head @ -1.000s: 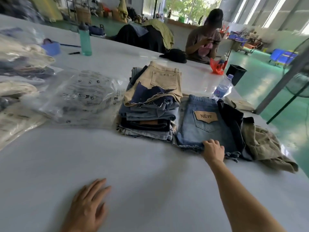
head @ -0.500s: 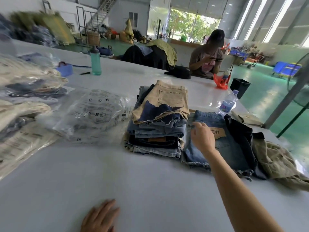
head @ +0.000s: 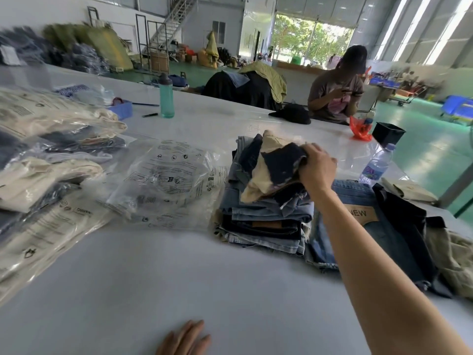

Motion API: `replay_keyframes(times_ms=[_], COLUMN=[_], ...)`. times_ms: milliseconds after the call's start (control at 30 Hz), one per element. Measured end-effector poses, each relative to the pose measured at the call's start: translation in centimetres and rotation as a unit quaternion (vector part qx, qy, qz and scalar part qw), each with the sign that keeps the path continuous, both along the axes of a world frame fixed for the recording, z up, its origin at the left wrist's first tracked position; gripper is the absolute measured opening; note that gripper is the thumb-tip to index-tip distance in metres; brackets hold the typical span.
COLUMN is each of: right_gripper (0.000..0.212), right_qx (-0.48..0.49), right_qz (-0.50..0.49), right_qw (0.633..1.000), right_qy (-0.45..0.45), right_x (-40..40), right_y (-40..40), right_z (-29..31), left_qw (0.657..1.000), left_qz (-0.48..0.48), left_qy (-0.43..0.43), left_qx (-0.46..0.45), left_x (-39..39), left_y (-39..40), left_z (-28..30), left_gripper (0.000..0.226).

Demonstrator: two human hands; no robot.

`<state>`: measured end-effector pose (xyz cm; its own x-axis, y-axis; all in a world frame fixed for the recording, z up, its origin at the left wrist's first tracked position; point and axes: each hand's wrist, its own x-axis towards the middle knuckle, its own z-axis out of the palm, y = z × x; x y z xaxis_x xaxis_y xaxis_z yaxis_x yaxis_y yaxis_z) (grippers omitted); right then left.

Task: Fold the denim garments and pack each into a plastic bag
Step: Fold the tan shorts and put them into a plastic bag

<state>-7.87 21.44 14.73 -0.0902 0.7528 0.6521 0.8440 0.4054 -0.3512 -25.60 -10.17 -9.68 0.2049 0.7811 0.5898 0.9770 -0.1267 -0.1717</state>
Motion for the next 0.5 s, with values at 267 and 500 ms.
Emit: replay_keyframes(times_ms=[267,500], right_gripper=[0.034,0.031], right_qx=[0.093,-0.434], right_qz=[0.168,0.024], right_qw=[0.981,0.896], right_qy=[-0.038,0.095], right_x=[9.4,14.3], right_y=[-26.7,-34.4], right_z=[-8.6,-16.9], left_qw=[0.957,0.848], left_qz=[-0.037,0.056], left_qy=[-0.263,-0.514], left_qx=[-0.113,-0.116], left_x=[1.6,3.2], left_y=[-1.0,-3.3], left_z=[1.5,3.4], left_gripper=[0.043,0.028])
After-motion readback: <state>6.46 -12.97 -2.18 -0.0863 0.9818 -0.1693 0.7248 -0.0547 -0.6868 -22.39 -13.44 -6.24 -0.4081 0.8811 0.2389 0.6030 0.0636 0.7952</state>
